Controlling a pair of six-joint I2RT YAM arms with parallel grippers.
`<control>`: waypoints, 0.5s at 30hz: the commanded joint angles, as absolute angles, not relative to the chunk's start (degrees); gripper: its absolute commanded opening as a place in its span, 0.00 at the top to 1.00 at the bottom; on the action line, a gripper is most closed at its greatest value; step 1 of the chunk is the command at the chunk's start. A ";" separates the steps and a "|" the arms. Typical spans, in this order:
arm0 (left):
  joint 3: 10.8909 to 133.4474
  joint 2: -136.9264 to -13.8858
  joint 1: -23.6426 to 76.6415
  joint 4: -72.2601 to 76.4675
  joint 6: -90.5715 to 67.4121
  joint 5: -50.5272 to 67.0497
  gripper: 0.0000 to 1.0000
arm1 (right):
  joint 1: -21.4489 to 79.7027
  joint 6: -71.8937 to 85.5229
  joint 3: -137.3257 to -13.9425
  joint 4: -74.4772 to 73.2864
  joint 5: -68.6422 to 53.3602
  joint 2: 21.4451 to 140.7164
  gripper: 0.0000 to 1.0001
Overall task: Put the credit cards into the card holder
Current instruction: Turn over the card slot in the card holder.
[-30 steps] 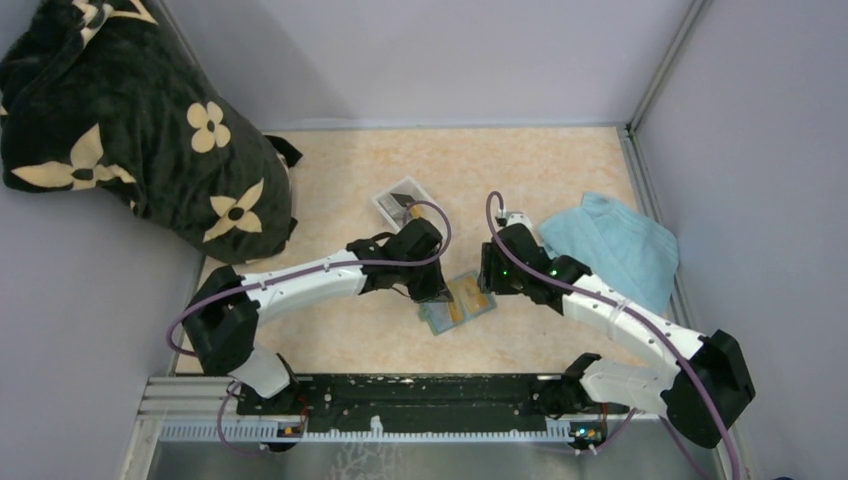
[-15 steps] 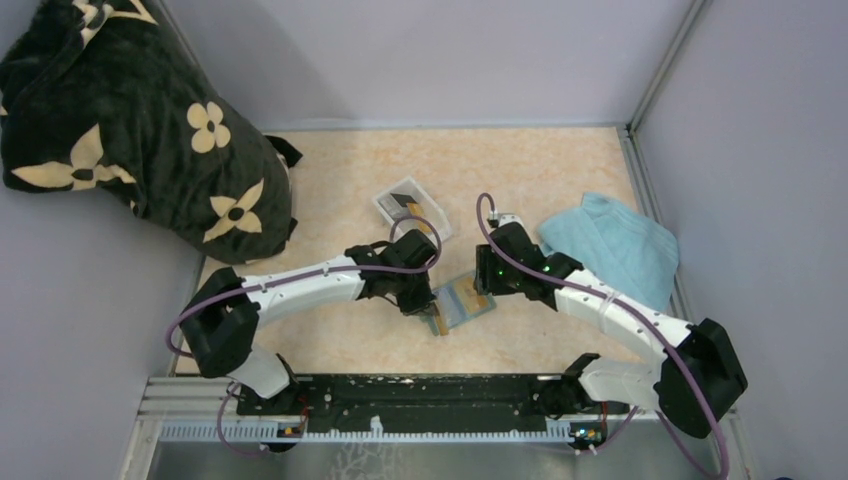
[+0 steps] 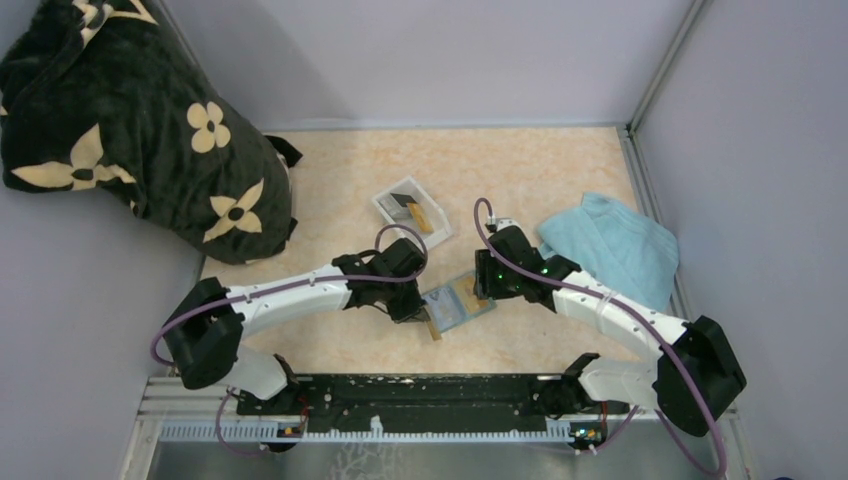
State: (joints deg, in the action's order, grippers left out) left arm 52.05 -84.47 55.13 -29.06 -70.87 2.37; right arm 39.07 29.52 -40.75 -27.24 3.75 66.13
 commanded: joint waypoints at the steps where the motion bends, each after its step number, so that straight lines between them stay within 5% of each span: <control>1: 49.74 -82.01 55.31 -27.68 -73.35 0.71 1.00 | 38.14 28.21 -40.52 -24.55 3.25 66.54 0.53; 15: 42.36 -76.79 54.59 -19.02 -76.90 -0.92 1.00 | 37.66 27.21 -41.20 -24.53 3.30 68.09 0.53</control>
